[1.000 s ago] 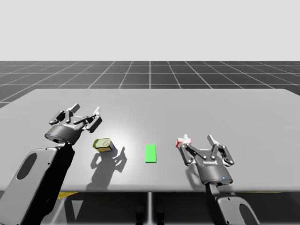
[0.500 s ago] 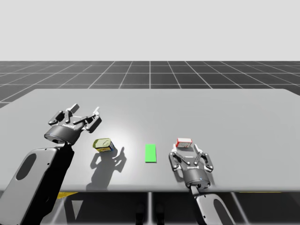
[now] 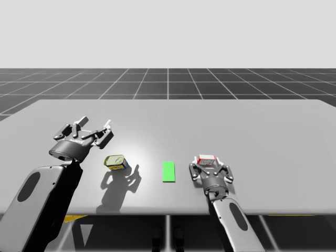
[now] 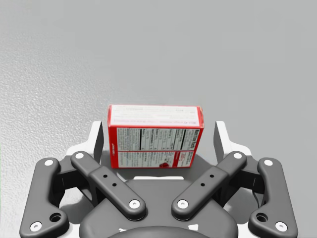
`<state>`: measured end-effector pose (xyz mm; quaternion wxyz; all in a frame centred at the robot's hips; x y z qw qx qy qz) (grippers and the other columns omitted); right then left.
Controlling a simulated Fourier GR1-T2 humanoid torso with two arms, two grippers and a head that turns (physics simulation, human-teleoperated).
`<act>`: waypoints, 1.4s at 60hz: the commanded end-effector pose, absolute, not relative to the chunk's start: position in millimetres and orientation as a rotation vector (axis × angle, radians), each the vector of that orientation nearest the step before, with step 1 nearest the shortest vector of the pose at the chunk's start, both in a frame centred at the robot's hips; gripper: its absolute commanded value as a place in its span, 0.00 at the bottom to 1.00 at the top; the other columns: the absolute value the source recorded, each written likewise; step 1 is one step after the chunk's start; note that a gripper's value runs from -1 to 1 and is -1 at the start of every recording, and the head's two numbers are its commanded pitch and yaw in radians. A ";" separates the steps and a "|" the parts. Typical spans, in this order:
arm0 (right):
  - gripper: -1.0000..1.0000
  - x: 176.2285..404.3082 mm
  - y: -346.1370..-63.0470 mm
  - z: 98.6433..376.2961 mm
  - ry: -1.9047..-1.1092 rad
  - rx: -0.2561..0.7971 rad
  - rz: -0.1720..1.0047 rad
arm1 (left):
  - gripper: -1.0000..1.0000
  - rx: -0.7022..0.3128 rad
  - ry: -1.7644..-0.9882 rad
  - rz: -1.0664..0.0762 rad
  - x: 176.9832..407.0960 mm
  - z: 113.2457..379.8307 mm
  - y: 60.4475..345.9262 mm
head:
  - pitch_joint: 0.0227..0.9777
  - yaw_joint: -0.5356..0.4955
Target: Look at the card. If it is red, pick the object on the left. If it is green, pick the object on the right.
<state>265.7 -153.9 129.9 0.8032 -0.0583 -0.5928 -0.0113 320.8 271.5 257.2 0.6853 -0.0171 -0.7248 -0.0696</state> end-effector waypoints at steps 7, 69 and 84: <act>0.00 282.5 -153.4 126.6 -1.228 -0.114 -0.018 | 0.00 -0.038 -1.624 -0.156 320.9 257.2 271.6 | 0.85 0.23; 1.00 272.1 -154.9 121.0 -1.198 -0.114 -0.034 | 0.00 -0.032 -1.619 -0.169 322.7 254.5 269.5 | 0.40 0.20; 1.00 278.2 -165.6 140.8 -1.247 -0.130 -0.052 | 0.00 -0.032 -1.624 -0.163 322.9 254.8 269.6 | 0.40 0.20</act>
